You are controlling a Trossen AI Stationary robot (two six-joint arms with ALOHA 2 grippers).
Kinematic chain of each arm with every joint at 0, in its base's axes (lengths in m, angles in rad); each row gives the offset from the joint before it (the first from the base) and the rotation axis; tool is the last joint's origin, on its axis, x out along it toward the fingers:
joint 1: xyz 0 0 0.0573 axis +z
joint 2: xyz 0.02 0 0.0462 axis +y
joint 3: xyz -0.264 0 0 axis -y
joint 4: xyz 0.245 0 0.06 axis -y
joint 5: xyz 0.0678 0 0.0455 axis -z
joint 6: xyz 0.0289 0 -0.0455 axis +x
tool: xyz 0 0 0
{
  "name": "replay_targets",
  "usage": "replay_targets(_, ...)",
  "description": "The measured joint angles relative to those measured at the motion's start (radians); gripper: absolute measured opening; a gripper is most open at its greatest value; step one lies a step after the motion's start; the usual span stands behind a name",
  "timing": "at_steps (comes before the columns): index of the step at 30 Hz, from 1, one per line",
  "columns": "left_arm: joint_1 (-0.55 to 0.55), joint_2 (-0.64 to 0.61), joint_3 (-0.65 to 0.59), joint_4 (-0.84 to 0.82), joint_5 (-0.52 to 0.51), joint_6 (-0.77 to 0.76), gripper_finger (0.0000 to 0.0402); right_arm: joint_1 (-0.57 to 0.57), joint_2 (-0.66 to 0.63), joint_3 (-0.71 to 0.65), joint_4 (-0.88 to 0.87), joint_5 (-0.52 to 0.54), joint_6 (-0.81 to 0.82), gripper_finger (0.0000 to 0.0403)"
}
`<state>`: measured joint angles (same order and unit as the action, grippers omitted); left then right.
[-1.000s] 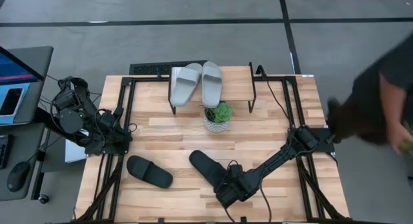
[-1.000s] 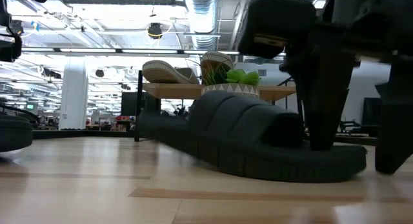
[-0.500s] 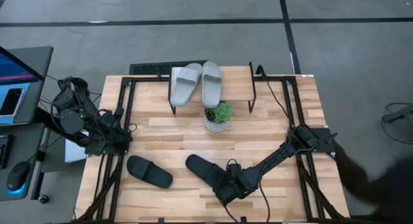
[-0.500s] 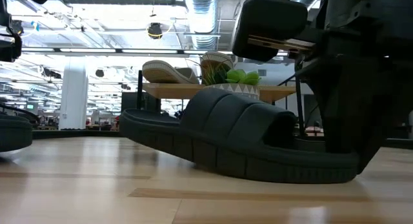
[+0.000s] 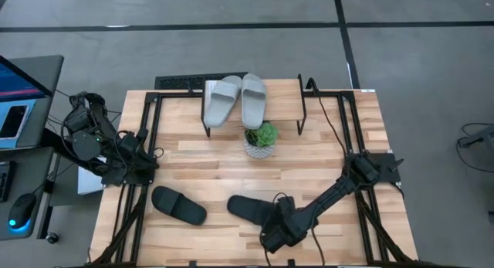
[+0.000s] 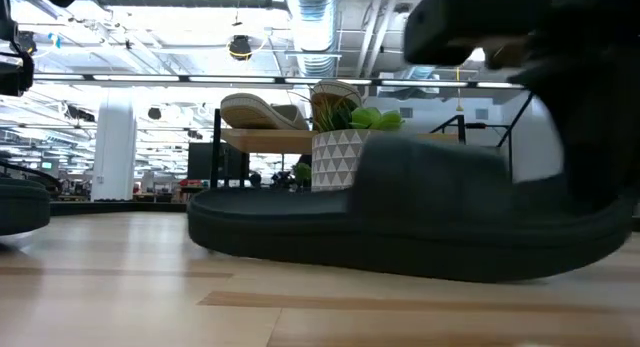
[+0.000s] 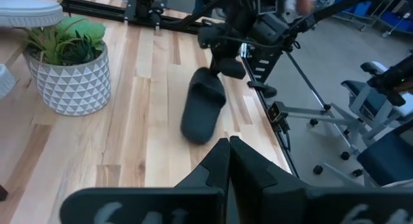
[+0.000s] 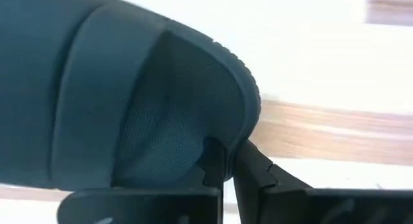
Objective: Pick and place slides into the shelf
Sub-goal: Put the right black slide on the shelf
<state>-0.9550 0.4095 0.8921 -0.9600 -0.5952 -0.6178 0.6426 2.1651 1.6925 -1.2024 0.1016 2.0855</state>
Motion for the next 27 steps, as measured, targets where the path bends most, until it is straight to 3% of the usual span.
replay_targets(9, 0.0, 0.0, 0.0, 0.0, -0.027, -0.026, 0.0, 0.069, 0.0, 0.179, -0.366, -0.037, -0.021, 0.0001)
replay_targets(17, 0.0, 0.002, 0.0, 0.002, -0.106, -0.074, 0.0, 0.121, -0.04, 0.197, -0.369, -0.019, -0.217, 0.0001)
replay_targets(21, 0.0, 0.003, 0.0, 0.002, -0.162, -0.113, 0.0, 0.13, -0.053, 0.184, -0.371, 0.084, -0.274, 0.0001)
replay_targets(27, 0.0, 0.003, 0.0, 0.02, -0.219, -0.159, 0.0, 0.11, -0.102, 0.183, -0.368, 0.335, -0.383, 0.0001)
